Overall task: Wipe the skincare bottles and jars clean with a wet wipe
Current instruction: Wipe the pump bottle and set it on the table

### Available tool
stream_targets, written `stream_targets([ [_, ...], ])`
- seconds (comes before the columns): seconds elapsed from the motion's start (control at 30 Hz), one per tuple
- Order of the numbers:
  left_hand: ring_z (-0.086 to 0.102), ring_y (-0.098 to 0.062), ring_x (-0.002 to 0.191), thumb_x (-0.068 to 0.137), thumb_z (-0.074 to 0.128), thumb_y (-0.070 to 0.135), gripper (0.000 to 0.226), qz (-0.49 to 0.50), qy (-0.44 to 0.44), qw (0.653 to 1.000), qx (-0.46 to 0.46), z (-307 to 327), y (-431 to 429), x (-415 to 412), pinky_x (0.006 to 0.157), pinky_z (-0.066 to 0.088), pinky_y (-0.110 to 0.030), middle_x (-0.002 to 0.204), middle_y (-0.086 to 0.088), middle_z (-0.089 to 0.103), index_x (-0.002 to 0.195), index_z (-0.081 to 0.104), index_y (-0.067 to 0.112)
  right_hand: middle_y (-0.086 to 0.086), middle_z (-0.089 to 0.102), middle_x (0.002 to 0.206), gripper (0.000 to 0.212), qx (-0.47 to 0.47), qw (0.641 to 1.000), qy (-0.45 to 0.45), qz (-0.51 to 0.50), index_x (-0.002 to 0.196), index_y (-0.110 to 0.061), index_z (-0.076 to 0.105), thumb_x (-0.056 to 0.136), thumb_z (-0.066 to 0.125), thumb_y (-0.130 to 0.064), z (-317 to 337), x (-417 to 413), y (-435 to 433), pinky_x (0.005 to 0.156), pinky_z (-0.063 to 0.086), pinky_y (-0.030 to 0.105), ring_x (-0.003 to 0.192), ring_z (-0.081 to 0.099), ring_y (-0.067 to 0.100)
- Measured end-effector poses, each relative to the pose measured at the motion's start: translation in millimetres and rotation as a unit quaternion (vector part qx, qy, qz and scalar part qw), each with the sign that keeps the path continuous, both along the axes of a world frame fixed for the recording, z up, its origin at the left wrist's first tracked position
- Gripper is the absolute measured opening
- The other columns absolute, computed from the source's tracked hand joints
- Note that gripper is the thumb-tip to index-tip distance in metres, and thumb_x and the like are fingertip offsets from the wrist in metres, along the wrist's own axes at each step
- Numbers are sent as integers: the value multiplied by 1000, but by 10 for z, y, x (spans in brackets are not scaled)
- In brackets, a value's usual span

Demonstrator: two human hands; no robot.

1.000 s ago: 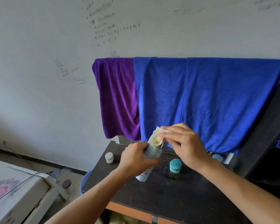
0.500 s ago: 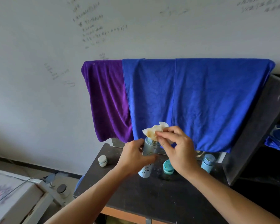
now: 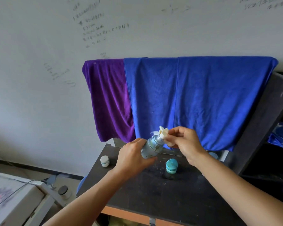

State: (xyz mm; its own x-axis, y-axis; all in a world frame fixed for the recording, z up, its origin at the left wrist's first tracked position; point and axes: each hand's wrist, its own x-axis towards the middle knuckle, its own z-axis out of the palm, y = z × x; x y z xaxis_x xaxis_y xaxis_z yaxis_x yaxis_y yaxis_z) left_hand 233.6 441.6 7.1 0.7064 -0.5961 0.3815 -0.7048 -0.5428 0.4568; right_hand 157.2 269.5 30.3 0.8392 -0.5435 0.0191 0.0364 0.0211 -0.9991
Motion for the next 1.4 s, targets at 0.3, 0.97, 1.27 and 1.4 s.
stream_targets([
  [0.3, 55, -18, 66, 64, 75, 52, 43, 23, 43, 999, 19, 80, -32, 27, 60, 45, -36, 69, 3, 60, 75, 57, 15, -10, 70, 83, 11, -349, 926, -107, -102, 86, -21, 68, 78, 75, -18, 88, -222, 259, 68, 50, 20, 75, 64, 8],
  [0.97, 58, -25, 69, 65, 71, 43, 36, -6, -169, 974, 150, 75, 107, 123, 53, 49, -40, 76, 2, 57, 85, 60, 15, -16, 69, 79, 22, -300, 935, -161, -100, 92, -26, 68, 80, 72, -9, 261, -232, 79, 64, 48, 13, 71, 63, 2],
  [1.27, 57, -21, 68, 60, 76, 45, 39, 23, -214, 966, 146, 160, 163, 148, 45, 29, -29, 75, 5, 56, 81, 59, 17, -2, 69, 69, 10, -333, 942, 5, 48, 87, -19, 74, 77, 75, -16, 146, -225, -126, 59, 41, 12, 60, 54, -2],
  [1.4, 53, -19, 60, 52, 81, 45, 43, 29, -238, 958, 155, 174, 188, 144, 41, 24, -27, 69, 6, 51, 76, 57, 18, -2, 63, 63, 8, -302, 948, -69, -69, 85, -22, 72, 78, 75, -20, 336, -236, -162, 55, 40, 18, 57, 50, 10],
])
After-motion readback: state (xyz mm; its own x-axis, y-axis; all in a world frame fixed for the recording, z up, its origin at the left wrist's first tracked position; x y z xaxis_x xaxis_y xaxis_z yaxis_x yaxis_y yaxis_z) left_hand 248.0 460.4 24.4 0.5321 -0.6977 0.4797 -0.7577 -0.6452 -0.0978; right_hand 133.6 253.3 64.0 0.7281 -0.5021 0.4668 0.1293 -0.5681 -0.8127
